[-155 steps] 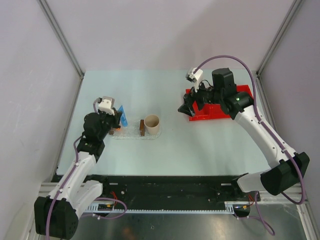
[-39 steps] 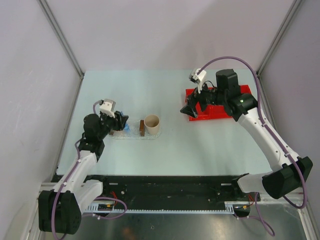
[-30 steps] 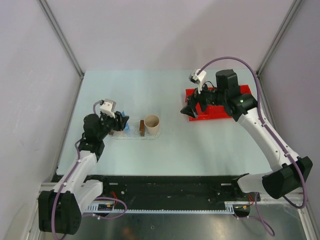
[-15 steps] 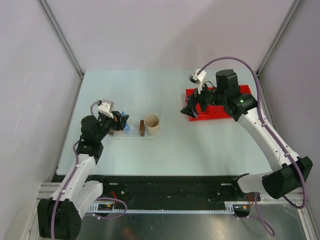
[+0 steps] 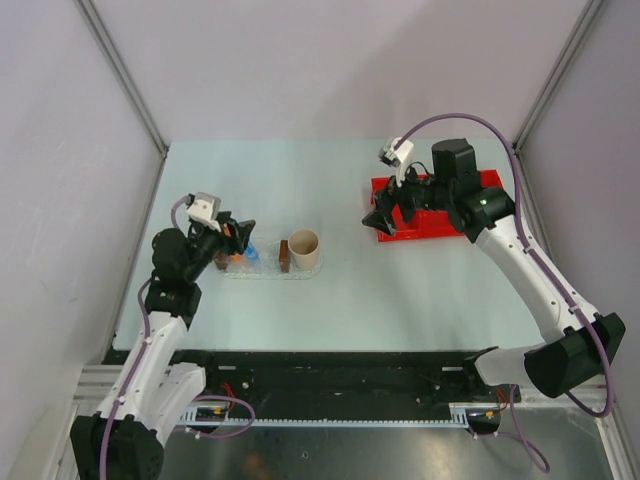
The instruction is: Prepare toiletry sets of a toothbrush and toothpaste on the tray
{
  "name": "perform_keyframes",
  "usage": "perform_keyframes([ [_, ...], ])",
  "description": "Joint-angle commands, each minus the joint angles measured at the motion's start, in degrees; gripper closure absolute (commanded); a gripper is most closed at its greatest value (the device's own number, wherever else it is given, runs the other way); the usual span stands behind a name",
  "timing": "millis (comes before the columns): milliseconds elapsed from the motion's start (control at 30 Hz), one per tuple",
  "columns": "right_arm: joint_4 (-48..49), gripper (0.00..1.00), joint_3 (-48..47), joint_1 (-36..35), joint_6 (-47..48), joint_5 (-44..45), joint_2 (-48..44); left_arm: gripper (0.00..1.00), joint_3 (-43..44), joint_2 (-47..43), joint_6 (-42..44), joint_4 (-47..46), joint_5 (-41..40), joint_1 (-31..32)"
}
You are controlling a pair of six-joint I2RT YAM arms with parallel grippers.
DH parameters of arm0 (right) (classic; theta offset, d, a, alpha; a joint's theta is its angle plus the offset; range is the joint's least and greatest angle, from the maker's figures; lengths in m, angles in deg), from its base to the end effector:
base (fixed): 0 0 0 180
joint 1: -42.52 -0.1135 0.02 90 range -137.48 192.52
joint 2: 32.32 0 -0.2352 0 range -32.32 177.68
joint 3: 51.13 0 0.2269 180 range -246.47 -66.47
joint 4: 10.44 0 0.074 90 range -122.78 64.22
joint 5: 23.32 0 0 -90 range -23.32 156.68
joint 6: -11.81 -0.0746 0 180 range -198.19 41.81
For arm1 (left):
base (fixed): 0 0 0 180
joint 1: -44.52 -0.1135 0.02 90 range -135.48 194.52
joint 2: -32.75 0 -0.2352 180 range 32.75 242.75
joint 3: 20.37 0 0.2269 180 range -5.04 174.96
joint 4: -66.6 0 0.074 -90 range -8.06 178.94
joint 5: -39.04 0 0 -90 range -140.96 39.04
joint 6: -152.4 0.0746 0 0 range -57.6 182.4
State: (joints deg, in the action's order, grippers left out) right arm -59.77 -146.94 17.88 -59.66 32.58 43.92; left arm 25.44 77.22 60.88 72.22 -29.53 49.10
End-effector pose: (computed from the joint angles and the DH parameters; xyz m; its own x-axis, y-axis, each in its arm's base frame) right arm 0.2514 0.1613 0.3506 -0.1775 -0.3709 -0.9115 -0.8902 0.4555 -0.0120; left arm 0.2192 -0.0449 0.2729 -0.0860 -0.0179 -0.9961 0.4354 0.8986 -0.0537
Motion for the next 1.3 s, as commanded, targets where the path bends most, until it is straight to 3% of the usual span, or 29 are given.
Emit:
perform_keyframes([
  [0, 1.7, 0.11, 0.3, 0.3, 0.1, 1.1, -1.0, 0.33, 2.7, -0.9, 1.4, 0.8, 2.1, -0.5],
  [867, 1.2, 0.11, 0.3, 0.5, 0.7, 2.2, -0.6, 0.36, 4.5, 5.2, 3.3, 4.5, 4.1, -0.5],
  [1267, 2.8, 0.12, 0.2, 6.7, -3.4, 17.3, 2.0, 0.32, 8.2, 4.4, 3.9, 6.0, 6.1, -0.5],
])
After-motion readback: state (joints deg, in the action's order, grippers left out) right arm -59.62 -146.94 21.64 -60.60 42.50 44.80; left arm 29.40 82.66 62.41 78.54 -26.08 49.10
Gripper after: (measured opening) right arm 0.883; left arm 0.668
